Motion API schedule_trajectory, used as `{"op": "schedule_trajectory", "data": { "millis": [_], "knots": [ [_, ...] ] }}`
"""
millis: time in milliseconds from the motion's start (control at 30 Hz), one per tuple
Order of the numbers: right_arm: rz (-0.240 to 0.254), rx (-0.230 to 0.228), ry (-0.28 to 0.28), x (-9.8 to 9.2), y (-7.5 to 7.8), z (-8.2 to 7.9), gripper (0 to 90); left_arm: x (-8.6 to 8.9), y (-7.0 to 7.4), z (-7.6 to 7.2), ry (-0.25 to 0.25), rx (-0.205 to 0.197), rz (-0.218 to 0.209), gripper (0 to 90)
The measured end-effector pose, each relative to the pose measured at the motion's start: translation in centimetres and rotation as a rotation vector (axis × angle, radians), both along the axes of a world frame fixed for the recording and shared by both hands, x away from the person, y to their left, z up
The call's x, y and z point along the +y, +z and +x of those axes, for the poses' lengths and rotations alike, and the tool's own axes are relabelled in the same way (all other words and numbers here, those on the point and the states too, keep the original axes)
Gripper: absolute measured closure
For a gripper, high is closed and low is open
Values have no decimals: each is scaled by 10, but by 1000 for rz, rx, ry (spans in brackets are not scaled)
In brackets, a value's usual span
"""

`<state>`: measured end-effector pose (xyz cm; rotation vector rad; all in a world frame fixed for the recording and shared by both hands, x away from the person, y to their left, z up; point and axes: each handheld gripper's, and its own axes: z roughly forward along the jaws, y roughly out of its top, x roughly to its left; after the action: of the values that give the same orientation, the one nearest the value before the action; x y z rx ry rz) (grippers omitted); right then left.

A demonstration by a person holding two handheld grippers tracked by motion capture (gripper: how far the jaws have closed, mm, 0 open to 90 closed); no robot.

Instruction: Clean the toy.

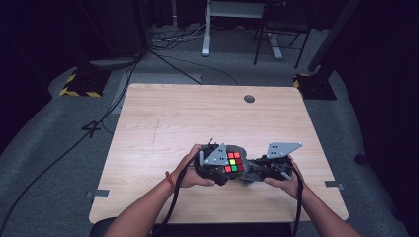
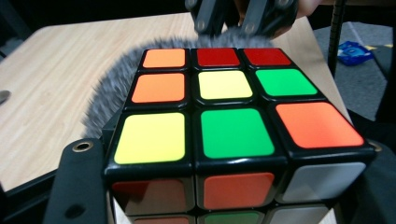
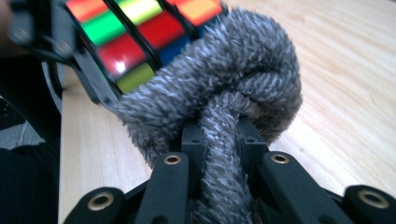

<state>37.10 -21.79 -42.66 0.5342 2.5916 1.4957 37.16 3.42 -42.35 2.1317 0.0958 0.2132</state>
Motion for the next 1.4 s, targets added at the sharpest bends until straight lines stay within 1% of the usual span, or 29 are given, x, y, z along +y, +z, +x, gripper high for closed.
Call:
{"op": "schedule_trajectory", "data": {
  "millis": [33, 100, 133, 167, 200, 267, 300, 367, 400, 433, 500, 567, 600, 667, 700, 733, 800, 867, 933, 967, 1000, 1033, 1067, 1100, 1133, 1233, 1267, 1333, 1400],
  "knots": [
    [19, -2, 0, -1, 2, -1, 785, 0, -1, 2, 2, 12, -7, 324],
    [38, 0, -4, -2, 4, -2, 785, 1, -2, 3, 1, 25, -5, 320],
    [55, 4, -3, -3, 4, -2, 785, 1, -2, 4, -1, 20, 2, 320],
    [58, 5, -3, -4, 5, -2, 785, 0, -2, 3, 3, 21, 9, 320],
    [62, -1, -5, -4, 6, -2, 785, 0, -2, 4, -4, 18, 17, 320],
    [70, 1, -7, -5, 7, -3, 785, -1, -2, 4, 6, 14, 19, 325],
    [66, -7, -15, -6, 7, -3, 786, -2, -3, 4, 3, 13, 24, 326],
    [74, 1, -16, -7, 7, -2, 785, -2, -4, 6, 1, 38, 18, 328],
    [72, 1, -17, -7, 6, -2, 785, -2, -5, 7, -3, 42, 20, 330],
    [71, -4, -19, -7, 6, -3, 786, -2, -5, 7, -4, 38, 30, 330],
    [74, -12, -16, -7, 9, -4, 785, -1, -5, 7, -5, 36, 24, 332],
    [60, -26, -15, -7, 10, -4, 785, -1, -3, 5, -2, 16, 15, 334],
    [40, -26, -19, -6, 9, -3, 786, -2, -2, 4, 1, 3, 11, 335],
    [35, 0, -22, -6, 4, -1, 786, -1, 0, 2, -10, 8, -15, 335],
    [15, 3, -19, -5, 2, -1, 786, -1, 0, 1, -12, 1, -21, 335],
    [-8, 7, -14, -3, 0, 0, 786, -1, 1, 1, -8, -16, -18, 335],
    [-13, 31, -7, 0, -5, 0, 786, 0, 1, 0, -20, -3, -27, 335],
    [-44, 36, 2, 3, -8, 1, 786, 1, 2, 0, -19, -6, -29, 335],
    [-49, 55, 9, 4, -10, 2, 786, 2, 4, 0, -14, -12, -55, 335],
    [-62, 61, 4, 5, -11, 2, 786, 3, 6, -1, -16, -11, -61, 335],
    [-58, 70, -1, 6, -13, 2, 786, 3, 7, -1, -21, -10, -56, 335],
    [-42, 75, 8, 7, -14, 1, 787, 3, 7, -1, -22, -8, -61, 335],
    [-39, 65, 15, 8, -13, 0, 786, 4, 6, 0, -20, -5, -66, 335],
    [-40, 39, 15, 9, -11, -1, 786, 5, 6, 1, -20, -4, -65, 335],
    [-30, 34, 13, 8, -9, -2, 786, 7, 5, 3, -12, -10, -54, 335],
    [48, 29, 18, 0, 0, -1, 786, 7, 0, 6, -5, 13, -45, 335],
    [55, 14, 13, -2, 4, -3, 786, 6, -1, 7, -7, 14, -34, 334],
    [57, -11, 7, -4, 8, -4, 786, 4, -3, 7, -16, 22, -32, 331],
    [42, -23, 3, -4, 9, -5, 786, 2, -4, 6, -12, 16, -15, 331]
  ]
}}
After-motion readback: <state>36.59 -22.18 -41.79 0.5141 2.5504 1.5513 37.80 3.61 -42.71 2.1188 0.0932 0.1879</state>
